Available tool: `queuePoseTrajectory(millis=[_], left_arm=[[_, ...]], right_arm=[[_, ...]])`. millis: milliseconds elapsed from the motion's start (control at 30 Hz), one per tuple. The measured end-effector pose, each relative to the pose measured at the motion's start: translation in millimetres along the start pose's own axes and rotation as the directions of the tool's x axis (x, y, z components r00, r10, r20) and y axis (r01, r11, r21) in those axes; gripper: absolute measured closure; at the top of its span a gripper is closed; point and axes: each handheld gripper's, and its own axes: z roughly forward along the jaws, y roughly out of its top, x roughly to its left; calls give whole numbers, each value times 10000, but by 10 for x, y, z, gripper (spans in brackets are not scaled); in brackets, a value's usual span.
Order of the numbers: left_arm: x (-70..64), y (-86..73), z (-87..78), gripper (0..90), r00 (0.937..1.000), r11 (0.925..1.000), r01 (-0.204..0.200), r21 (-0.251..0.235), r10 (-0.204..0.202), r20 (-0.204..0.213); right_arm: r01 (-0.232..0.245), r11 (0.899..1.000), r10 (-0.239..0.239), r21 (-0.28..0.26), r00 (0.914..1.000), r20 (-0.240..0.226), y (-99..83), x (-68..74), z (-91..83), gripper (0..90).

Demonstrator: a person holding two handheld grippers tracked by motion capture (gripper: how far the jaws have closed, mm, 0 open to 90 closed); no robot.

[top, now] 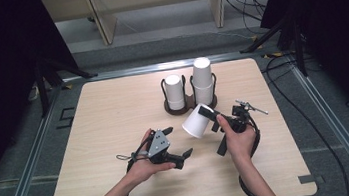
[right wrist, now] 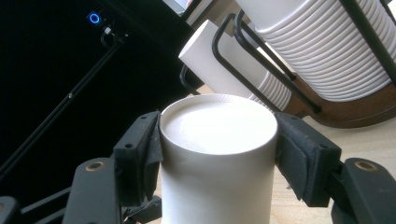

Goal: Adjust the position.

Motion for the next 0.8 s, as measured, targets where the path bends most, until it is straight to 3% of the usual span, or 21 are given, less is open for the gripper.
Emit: queuePoseTrajectory(millis=[367,400,433,500,533,567,667,700,733,800], left_arm=[[14,24,108,6,9999,9999,43,-133,-41,97],[12,21,124,6,9999,9996,113,-241,-110,115],[14,28,138,6,9998,9997,120,-200,-117,159],[12,31,148,6,9997,9996,168,-221,-164,203],[12,33,166,5,9994,9992,217,-337,-207,294],[14,40,177,5,9992,9990,304,-341,-295,279],[17,42,190,7,9992,9987,340,-367,-332,224],[17,38,209,7,9989,9977,407,-551,-393,248],[15,43,209,8,9989,9978,441,-499,-431,206],[15,46,228,9,9986,9974,483,-543,-471,234]], right_arm=[[-652,9977,655,198,9977,-145,8,-10,-17,352],[-1002,9946,1007,252,9947,-220,6,3,-21,352],[-812,9965,816,182,9964,-219,12,-24,-21,352],[-899,9958,903,190,9957,-214,13,-24,-20,353],[-974,9951,977,179,9951,-144,13,-24,-16,352],[-1347,9903,1356,330,9904,-252,9,-16,-25,353],[-1339,9905,1348,322,9905,-278,4,-27,-25,353],[-1543,9872,1556,412,9873,-314,3,-21,-27,352],[-1325,9906,1336,333,9906,-303,2,-40,-26,353],[-1607,9863,1618,363,9863,-312,-2,-31,-27,353]])
